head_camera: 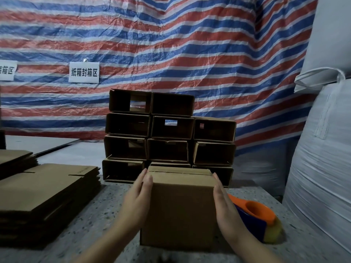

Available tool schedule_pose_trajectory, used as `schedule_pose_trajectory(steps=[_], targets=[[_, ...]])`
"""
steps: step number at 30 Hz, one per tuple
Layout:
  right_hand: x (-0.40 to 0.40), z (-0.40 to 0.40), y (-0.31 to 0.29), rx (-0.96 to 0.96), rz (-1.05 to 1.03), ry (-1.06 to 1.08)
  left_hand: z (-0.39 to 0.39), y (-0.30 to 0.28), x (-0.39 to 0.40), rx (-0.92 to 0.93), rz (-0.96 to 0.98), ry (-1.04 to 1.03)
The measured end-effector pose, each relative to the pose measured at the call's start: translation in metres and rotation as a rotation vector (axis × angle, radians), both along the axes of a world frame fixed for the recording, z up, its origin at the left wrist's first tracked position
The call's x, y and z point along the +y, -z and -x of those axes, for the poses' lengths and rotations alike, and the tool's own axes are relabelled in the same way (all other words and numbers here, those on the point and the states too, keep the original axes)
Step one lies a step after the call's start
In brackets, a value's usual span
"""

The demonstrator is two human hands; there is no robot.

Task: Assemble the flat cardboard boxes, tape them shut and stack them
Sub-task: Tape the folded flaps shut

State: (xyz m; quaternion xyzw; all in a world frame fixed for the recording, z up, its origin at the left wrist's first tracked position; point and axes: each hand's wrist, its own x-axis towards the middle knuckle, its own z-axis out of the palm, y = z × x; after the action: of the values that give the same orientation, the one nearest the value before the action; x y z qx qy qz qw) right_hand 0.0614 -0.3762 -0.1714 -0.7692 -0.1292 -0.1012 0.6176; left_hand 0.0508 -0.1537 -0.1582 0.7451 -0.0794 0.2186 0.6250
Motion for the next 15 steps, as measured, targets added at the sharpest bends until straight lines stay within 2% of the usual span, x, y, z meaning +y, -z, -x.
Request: schedule_pose_trajectory(steps=[2,6,10,12,15], targets=[[0.001,0.001,0.007,0.074,-0.024,0.015,0.000,0.016,0.000,0.086,0.050,0.061],[-0.006,-0.001,0.018,0.203,-0.010,-0.031,0.003,0.028,0.010,0.111,0.045,0.148],[-0.010,0.002,0.023,0.195,0.022,-0.057,0.007,0.035,0.014,0.191,-0.010,0.232],[-0.008,0.004,0.023,0.198,0.050,-0.032,0.011,0.035,0.014,0.174,-0.078,0.208],[-0.002,0.007,0.003,0.154,-0.056,0.051,0.000,0.010,0.012,0.158,-0.061,0.133]])
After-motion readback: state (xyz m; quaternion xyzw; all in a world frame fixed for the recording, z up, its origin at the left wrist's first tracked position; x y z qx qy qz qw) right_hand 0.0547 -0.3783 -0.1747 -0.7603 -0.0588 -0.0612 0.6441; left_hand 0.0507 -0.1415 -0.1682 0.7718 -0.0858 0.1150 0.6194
